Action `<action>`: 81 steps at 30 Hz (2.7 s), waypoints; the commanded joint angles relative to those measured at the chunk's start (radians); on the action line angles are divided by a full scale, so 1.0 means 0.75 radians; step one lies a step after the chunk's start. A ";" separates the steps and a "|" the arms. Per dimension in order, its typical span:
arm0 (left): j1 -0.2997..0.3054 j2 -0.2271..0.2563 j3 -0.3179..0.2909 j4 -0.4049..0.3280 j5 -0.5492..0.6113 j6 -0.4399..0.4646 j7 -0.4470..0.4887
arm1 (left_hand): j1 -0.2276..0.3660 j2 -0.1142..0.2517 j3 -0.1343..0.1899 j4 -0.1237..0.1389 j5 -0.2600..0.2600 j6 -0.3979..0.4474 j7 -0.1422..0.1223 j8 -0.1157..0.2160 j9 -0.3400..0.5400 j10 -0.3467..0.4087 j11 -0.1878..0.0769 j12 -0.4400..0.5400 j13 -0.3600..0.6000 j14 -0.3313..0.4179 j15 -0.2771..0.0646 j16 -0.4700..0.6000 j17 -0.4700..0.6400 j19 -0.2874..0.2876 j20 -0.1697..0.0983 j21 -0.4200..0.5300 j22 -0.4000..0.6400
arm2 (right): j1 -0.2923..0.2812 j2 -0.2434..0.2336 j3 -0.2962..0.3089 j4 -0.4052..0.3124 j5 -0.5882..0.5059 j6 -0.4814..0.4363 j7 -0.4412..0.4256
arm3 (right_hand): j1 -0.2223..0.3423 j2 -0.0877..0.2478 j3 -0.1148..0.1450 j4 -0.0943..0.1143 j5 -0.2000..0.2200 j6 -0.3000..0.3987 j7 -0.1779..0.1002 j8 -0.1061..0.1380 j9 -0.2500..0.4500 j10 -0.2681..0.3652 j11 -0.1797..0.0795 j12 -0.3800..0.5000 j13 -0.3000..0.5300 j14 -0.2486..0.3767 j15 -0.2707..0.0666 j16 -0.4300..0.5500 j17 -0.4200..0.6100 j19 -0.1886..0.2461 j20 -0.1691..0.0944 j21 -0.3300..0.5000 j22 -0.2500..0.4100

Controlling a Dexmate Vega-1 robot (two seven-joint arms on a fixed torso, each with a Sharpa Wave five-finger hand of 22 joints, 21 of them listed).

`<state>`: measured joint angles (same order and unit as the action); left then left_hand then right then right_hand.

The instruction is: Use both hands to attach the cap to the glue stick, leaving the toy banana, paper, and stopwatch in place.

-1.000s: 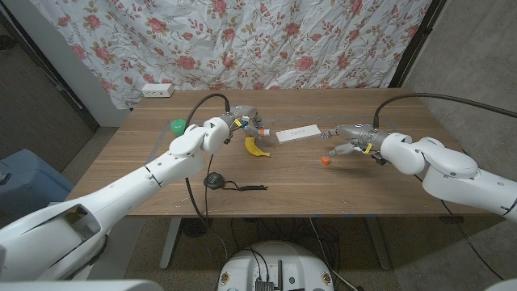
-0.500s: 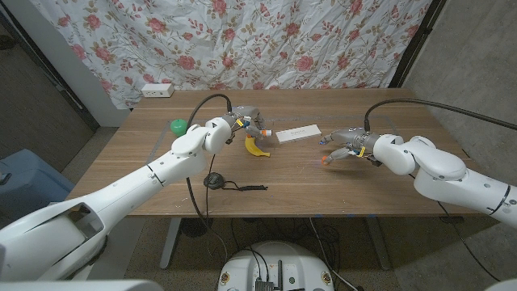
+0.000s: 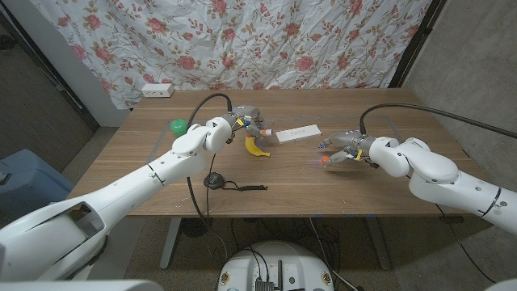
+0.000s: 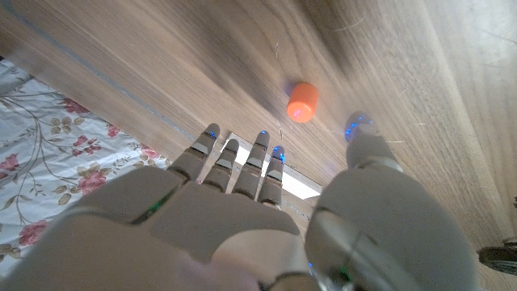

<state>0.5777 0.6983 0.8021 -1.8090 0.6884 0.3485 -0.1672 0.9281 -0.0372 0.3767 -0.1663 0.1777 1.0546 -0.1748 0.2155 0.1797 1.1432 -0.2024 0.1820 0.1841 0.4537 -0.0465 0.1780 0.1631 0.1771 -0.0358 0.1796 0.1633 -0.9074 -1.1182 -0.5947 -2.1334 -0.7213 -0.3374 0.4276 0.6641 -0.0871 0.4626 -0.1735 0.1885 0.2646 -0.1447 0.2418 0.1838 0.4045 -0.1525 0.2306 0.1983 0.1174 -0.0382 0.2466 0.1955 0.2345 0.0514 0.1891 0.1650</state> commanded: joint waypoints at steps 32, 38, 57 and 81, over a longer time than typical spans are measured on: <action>-0.021 -0.017 0.035 0.017 0.021 0.010 -0.021 | -0.024 0.059 0.000 0.009 0.006 0.125 -0.017 0.010 0.034 0.028 -0.028 0.009 0.004 -0.005 -0.196 0.002 0.004 0.003 -0.059 0.007 0.003 | 0.015 0.081 -0.035 0.108 -0.175 0.060 0.019 | 0.114 -0.002 0.012 0.006 0.004 0.130 -0.080 0.036 0.007 0.166 -0.077 0.002 0.000 0.129 -0.074 0.031 0.003 0.074 -0.026 0.009 0.003; -0.011 -0.017 0.032 0.012 0.019 0.017 -0.017 | -0.025 0.063 0.000 0.009 0.006 0.127 -0.019 0.011 0.034 0.026 -0.028 0.008 0.004 -0.005 -0.196 0.003 0.004 0.004 -0.059 0.007 0.003 | 0.001 0.082 -0.025 0.109 -0.177 0.064 -0.014 | 0.147 0.008 0.005 0.009 0.011 0.202 -0.093 0.058 0.012 0.235 -0.084 -0.001 0.000 0.171 -0.106 0.041 0.004 0.096 -0.033 0.007 0.003; -0.017 -0.013 0.037 0.021 0.019 -0.004 -0.025 | -0.031 0.076 -0.001 0.010 0.008 0.122 -0.014 0.007 0.030 0.021 -0.028 0.007 0.004 -0.005 -0.195 0.002 0.004 0.005 -0.057 0.007 0.003 | -0.027 0.085 -0.002 0.143 -0.159 0.106 -0.133 | 0.179 0.009 -0.042 0.019 0.033 0.407 -0.097 0.130 0.024 0.401 -0.090 -0.015 -0.001 0.288 -0.159 0.064 0.007 0.162 -0.064 0.007 0.003; -0.010 -0.007 0.032 0.016 0.020 -0.006 -0.024 | -0.037 0.083 -0.004 0.007 0.008 0.118 -0.012 0.004 0.028 0.013 -0.028 0.006 0.004 -0.007 -0.195 0.001 0.003 0.004 -0.058 0.007 0.003 | -0.035 0.113 -0.012 0.194 -0.162 0.145 -0.256 | 0.311 0.038 -0.066 0.007 0.024 0.563 -0.099 0.191 0.033 0.559 -0.093 -0.020 0.003 0.390 -0.203 0.089 0.016 0.213 -0.090 0.005 0.004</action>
<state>0.5686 0.6904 0.8288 -1.7958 0.7047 0.3502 -0.1866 0.9269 -0.0360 0.3733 -0.1646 0.1768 1.0547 -0.1748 0.2116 0.1797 1.1379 -0.2078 0.1803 0.1838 0.4537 -0.0464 0.1780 0.1634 0.1772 -0.0358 0.1796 0.1633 -0.9299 -1.0416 -0.6002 -2.0053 -0.8427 -0.2408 0.2758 0.8808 -0.0666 0.4194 -0.1698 0.2127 0.6659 -0.2169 0.3743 0.2025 0.8073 -0.2230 0.2158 0.1980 0.3937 -0.0426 0.3071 0.2028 0.3824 -0.0180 0.1929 0.1650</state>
